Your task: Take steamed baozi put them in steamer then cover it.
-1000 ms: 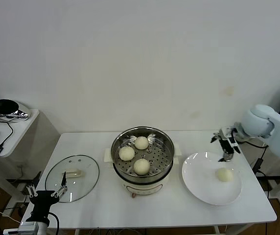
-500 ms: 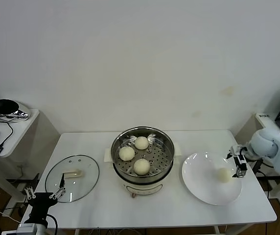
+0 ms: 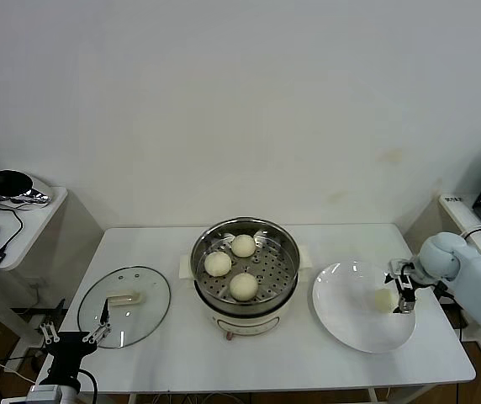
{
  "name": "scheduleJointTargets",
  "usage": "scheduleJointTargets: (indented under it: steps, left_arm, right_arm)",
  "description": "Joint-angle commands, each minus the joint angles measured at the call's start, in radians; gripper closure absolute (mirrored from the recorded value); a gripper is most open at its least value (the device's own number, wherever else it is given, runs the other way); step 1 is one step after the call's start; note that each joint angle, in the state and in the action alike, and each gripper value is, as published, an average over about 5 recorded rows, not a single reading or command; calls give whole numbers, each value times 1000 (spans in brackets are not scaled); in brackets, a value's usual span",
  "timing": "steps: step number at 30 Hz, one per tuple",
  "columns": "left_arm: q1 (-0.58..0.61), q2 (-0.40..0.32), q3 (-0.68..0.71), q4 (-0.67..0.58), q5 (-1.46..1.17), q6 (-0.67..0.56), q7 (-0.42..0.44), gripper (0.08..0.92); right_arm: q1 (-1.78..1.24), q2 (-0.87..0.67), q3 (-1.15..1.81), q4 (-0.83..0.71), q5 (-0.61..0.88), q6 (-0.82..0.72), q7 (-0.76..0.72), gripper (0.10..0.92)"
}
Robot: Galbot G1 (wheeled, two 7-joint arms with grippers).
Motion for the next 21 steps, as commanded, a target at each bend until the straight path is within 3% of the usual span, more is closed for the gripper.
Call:
scheduleJointTargets:
  steps: [1,12,21]
  left_arm:
    - [0,-2,1,0,0,0,0,177]
    - [1,0,-1,-3,0,0,0,177]
    - [-8,0,3,-1,-3,-1,0,177]
  right_arm:
    - [-26,37,20,-44,-16,3,1,248]
    - [1,31,0,-32,-14,-4,-9,369]
    - [174,-52,-136,69,104,-50,-42,426]
